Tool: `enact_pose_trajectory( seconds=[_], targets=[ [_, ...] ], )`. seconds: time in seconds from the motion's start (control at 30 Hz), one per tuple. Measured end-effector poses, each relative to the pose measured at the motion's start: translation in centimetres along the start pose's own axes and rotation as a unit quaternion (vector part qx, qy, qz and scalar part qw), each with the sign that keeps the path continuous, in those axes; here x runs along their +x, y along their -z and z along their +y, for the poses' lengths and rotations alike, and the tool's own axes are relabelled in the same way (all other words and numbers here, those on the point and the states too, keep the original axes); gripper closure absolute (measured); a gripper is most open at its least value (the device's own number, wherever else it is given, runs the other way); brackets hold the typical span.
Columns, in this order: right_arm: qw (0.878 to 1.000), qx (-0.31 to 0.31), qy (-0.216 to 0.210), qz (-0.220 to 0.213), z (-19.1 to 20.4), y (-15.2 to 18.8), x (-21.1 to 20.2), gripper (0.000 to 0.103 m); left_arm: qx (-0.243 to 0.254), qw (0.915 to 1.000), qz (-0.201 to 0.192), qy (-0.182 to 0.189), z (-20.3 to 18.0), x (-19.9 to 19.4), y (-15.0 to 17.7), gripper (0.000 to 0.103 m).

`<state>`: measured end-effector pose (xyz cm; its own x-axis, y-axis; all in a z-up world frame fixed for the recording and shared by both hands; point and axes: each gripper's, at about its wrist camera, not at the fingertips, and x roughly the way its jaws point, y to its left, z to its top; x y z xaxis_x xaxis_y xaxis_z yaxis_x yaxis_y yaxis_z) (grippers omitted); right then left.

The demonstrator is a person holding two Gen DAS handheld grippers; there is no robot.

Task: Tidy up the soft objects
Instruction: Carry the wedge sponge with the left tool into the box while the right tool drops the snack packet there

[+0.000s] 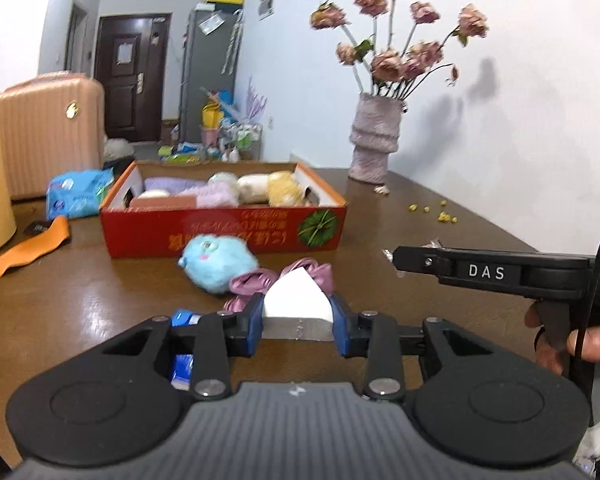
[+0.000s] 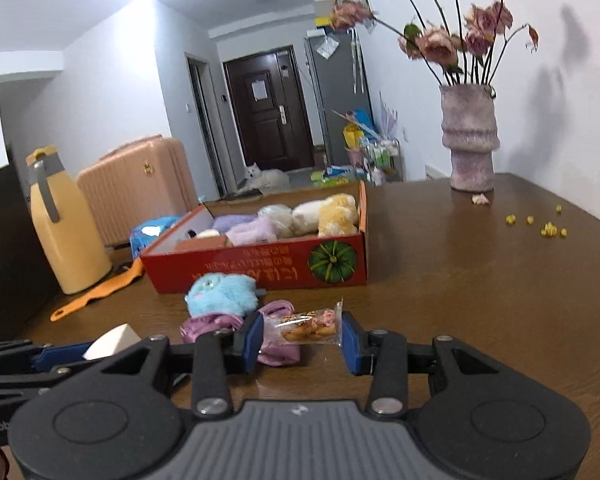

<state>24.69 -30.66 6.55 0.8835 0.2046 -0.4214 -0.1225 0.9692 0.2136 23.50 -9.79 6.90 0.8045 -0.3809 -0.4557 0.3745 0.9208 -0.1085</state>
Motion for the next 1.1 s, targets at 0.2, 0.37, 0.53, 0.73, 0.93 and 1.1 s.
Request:
enact_pose_trajectory(
  seconds=[0.2, 0.37, 0.53, 0.73, 0.93, 1.1],
  targets=[
    [0.999, -0.003, -0.040, -0.010, -0.7, -4.5, 3.3, 0.063, 0.031, 0.9995, -0.004, 0.010, 1.7, 5.1, -4.8, 0.068],
    [0.997, 0.012, -0.067, 0.022, -1.2, -10.5, 11.6, 0.063, 0.059, 0.9982, -0.005, -0.012, 4.2, 12.5, -10.7, 0.067],
    [0.996, 0.011, -0.057, 0.069, -0.6, -14.1, 21.2, 0.063, 0.004, 0.9976, 0.068, -0.009, 8.2, 20.6, -12.4, 0.067],
    [0.991, 0.022, -0.032, 0.126, 0.0, -14.0, 30.5, 0.059, -0.024, 0.9937, 0.109, -0.012, 11.6, 25.6, -12.1, 0.056],
    [0.991, 0.028, -0.038, 0.125, 0.0, -13.7, 32.3, 0.041, -0.019, 0.9947, 0.100, 0.013, 12.1, 25.9, -11.3, 0.042],
    [0.992, 0.032, -0.029, 0.121, -0.7, -14.4, 31.2, 0.041, -0.018, 0.9960, 0.088, 0.004, 12.2, 25.2, -12.1, 0.041]
  ],
)
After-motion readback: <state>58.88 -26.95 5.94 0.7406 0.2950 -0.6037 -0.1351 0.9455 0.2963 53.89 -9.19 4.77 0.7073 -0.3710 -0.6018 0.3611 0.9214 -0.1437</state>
